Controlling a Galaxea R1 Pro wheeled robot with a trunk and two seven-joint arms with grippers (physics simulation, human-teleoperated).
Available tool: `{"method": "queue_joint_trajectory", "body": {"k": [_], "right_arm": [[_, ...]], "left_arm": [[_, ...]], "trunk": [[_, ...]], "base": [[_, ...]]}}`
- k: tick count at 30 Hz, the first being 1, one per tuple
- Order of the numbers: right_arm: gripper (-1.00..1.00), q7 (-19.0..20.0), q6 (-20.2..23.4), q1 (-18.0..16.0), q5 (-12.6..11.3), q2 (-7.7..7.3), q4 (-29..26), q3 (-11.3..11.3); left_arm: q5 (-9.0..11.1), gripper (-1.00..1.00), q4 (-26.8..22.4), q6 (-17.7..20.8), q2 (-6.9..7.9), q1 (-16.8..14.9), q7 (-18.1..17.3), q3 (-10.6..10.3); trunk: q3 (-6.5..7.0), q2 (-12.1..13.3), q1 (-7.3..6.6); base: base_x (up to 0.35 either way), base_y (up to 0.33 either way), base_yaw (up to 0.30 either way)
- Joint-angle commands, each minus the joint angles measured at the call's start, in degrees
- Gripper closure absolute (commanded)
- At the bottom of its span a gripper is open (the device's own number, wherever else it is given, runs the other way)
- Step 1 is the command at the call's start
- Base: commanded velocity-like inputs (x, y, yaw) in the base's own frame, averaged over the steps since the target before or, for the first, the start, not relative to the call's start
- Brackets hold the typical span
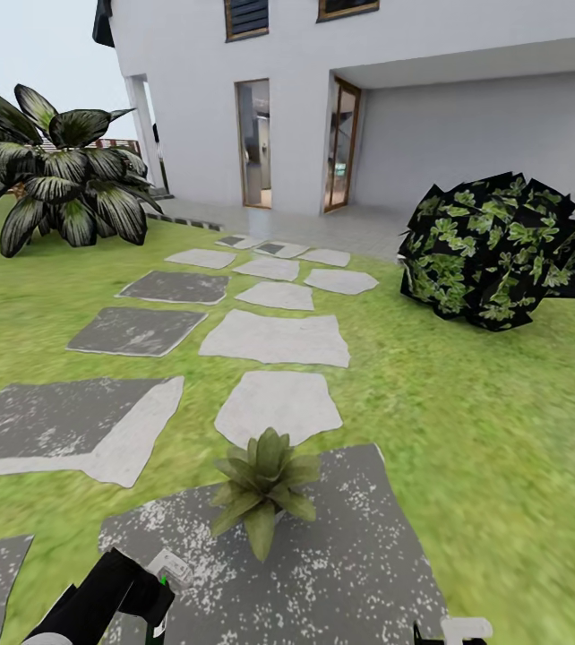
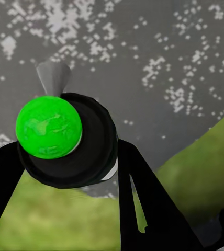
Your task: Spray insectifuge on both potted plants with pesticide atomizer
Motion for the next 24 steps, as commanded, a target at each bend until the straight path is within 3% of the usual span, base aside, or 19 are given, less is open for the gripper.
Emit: {"method": "queue_joint_trajectory", "body": {"k": [1,2,12,19,24], "right_arm": [[-1.0,-0.2,-0.2,0.0,0.6,0.02,0.1,-0.3],[-1.0,-0.2,-0.2,0.0,0.6,0.02,0.1,-0.3],[-1.0,-0.2,-0.2,0.0,0.6,0.03,0.2,-0.3],[-1.0,-0.2,-0.1,0.0,0.6,0.11,0.2,-0.3],[-1.0,-0.2,-0.1,0.0,0.6,0.11,0.2,-0.3]], "left_arm": [[-0.5,1.0,-0.1,0.2,-0.05,0.0,-0.5,0.3],[-0.5,1.0,0.1,0.1,-1.45,0.0,5.7,0.3],[-0.5,1.0,-0.5,0.1,-2.07,0.0,6.0,0.9],[-0.5,1.0,-0.5,0.1,-2.24,0.0,5.9,0.7],[-0.5,1.0,-0.7,0.2,-2.24,0.0,5.7,0.6]], "trunk": [[-0.05,0.0,0.0],[-0.05,0.0,0.0],[-0.05,0.0,0.0],[-0.05,0.0,0.0],[-0.05,0.0,0.0]], "base": [[0.199,0.0,0.0],[0.0,0.0,0.0],[-0.001,0.0,-0.001],[-0.157,0.09,-0.202],[-0.019,0.013,-0.043]]}}
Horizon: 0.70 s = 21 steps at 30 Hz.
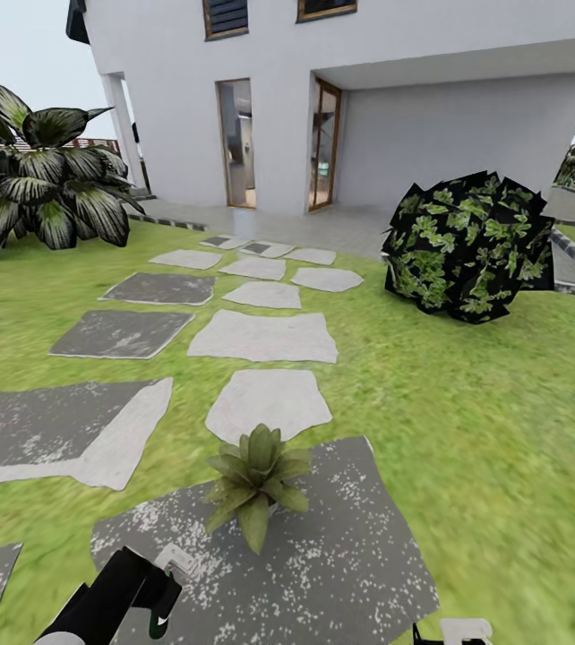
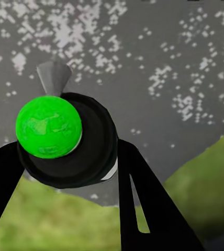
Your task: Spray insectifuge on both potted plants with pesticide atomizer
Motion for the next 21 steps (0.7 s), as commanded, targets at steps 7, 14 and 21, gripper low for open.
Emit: {"method": "queue_joint_trajectory", "body": {"k": [7,14,21], "right_arm": [[-1.0,-0.2,-0.2,0.0,0.6,0.02,0.1,-0.3],[-1.0,-0.2,-0.2,0.0,0.7,0.02,0.1,-0.3],[-1.0,-0.2,-0.2,0.0,0.7,0.02,0.1,-0.3]], "left_arm": [[-0.6,1.0,-3.0,0.5,-0.04,0.0,-0.6,0.2],[-0.8,1.0,-3.1,1.0,-0.07,0.1,-0.6,-0.2],[-0.8,1.0,-3.1,1.1,-0.05,0.1,-0.6,-0.2]], "trunk": [[-0.05,0.0,-0.01],[-0.05,0.0,-0.01],[-0.05,0.0,-0.01]], "base": [[0.165,0.04,-0.002],[0.049,0.01,0.0],[0.001,0.0,0.0]]}}
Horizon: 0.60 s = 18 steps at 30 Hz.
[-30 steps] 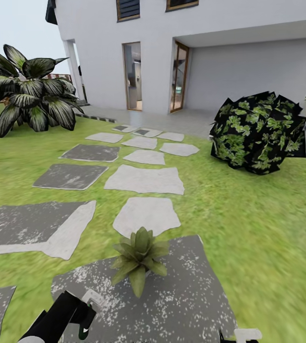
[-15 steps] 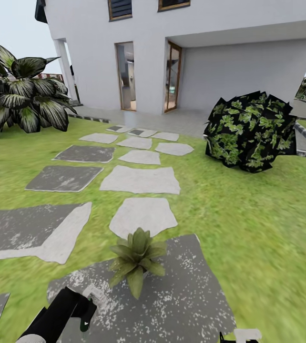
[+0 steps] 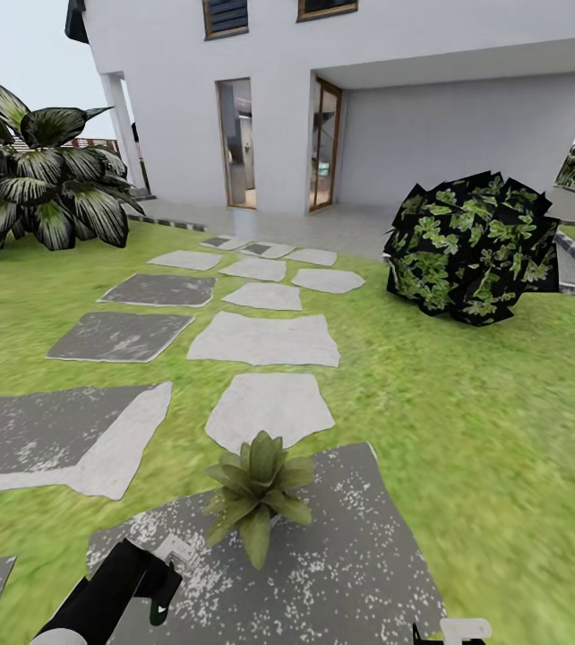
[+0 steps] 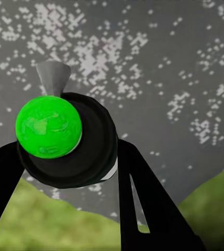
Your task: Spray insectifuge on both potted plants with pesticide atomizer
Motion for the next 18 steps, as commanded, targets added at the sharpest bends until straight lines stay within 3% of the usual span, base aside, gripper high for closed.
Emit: {"method": "queue_joint_trajectory", "body": {"k": [1,8,10,11,12,16,18], "right_arm": [[-1.0,-0.2,-0.2,0.0,0.6,0.02,0.1,-0.3],[-1.0,-0.2,-0.2,0.0,0.6,0.02,0.1,-0.3],[-1.0,-0.2,-0.2,0.0,0.6,0.02,0.1,-0.3],[-1.0,-0.2,-0.2,0.0,0.6,0.0,0.1,-0.3],[-1.0,-0.2,-0.2,0.0,0.6,0.0,0.1,-0.3],[-1.0,-0.1,-0.2,0.0,0.7,0.02,0.1,-0.3],[-1.0,-0.1,-0.2,0.0,0.8,0.02,0.1,-0.3]], "left_arm": [[-0.6,1.0,-0.1,0.1,-0.04,0.0,-0.6,0.2],[-0.8,1.0,0.0,0.6,-0.1,-0.4,-1.3,0.0],[-0.9,1.0,0.0,2.0,0.22,-0.5,-3.2,-0.1],[-1.5,1.0,-0.1,4.6,0.47,-0.7,-6.2,-0.2],[-3.1,1.0,-0.2,6.5,0.6,-0.9,-10.1,-0.8],[-9.5,1.0,-0.2,7.7,0.51,-3.0,-15.5,-2.1],[-12.2,1.0,-0.3,7.7,0.73,-4.2,-21.5,-2.3]], "trunk": [[-0.05,0.0,-0.01],[-0.01,0.0,-0.01],[-0.01,0.0,-0.01],[-0.01,0.0,-0.01],[-0.01,0.0,-0.01],[-0.01,0.0,-0.01],[-0.01,0.0,-0.01]], "base": [[0.0,0.0,0.0],[0.0,0.0,0.0],[0.0,0.0,0.0],[0.0,0.0,0.0],[0.0,0.0,0.0],[0.0,0.0,0.0],[0.0,0.0,0.0]]}}
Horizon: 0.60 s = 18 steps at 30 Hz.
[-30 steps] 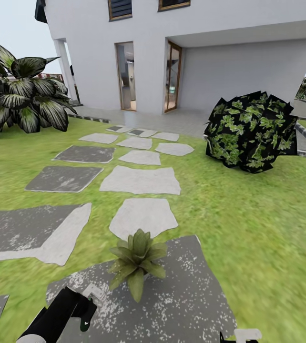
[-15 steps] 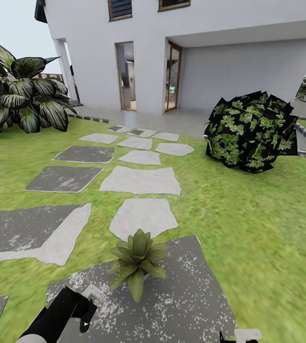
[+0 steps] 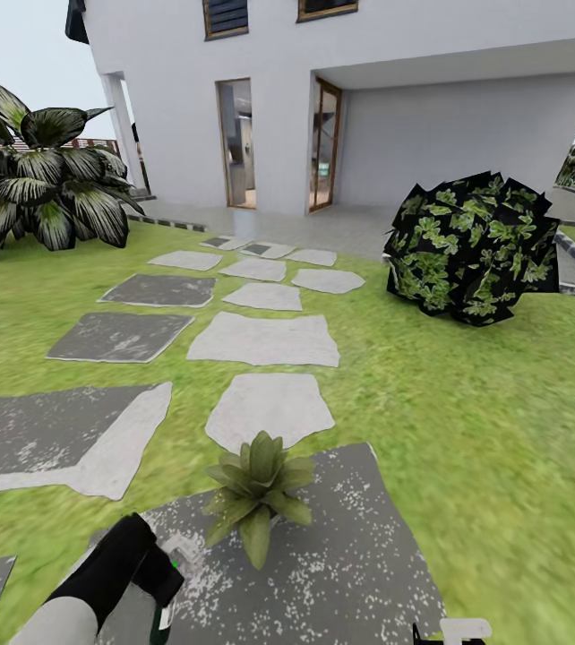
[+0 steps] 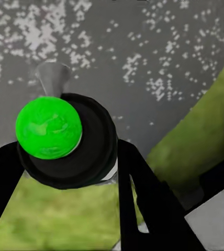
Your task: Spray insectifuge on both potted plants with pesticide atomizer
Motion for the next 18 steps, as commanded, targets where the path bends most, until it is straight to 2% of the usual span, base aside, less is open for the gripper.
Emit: {"method": "queue_joint_trajectory", "body": {"k": [1,2,5,11,14,18], "right_arm": [[-1.0,-0.2,-0.2,0.0,0.6,0.02,0.1,-0.3],[-1.0,-0.2,-0.2,0.0,0.6,0.02,0.1,-0.3],[-1.0,-0.2,-0.2,0.0,0.6,0.02,0.1,-0.3],[-1.0,-0.2,-0.2,0.0,0.6,0.02,0.1,-0.3],[-1.0,-0.2,-0.2,0.0,0.6,0.02,0.1,-0.3],[-1.0,-0.1,-0.2,0.0,0.6,-0.04,0.1,-0.3]], "left_arm": [[-1.0,1.0,-0.1,0.2,0.14,-0.5,-1.8,0.2],[-1.6,1.0,-0.1,0.2,0.37,-1.2,-2.6,0.1],[-5.0,1.0,0.0,0.5,0.99,-2.7,-3.9,0.2],[-9.2,1.0,0.1,1.2,1.03,-3.0,-4.2,0.2],[-10.4,1.0,0.1,1.6,0.81,-2.5,-4.2,0.1],[-10.6,1.0,0.2,1.7,0.63,-2.3,-4.2,-0.1]], "trunk": [[-0.05,0.0,-0.01],[-0.05,0.0,-0.01],[-0.05,0.0,-0.01],[-0.3,0.0,-0.01],[-0.43,0.0,-0.01],[-0.46,0.0,-0.01]], "base": [[0.0,0.0,0.0],[0.0,0.0,0.0],[0.0,0.0,0.005],[0.0,0.0,0.132],[0.0,0.0,0.144],[0.0,0.0,0.023]]}}
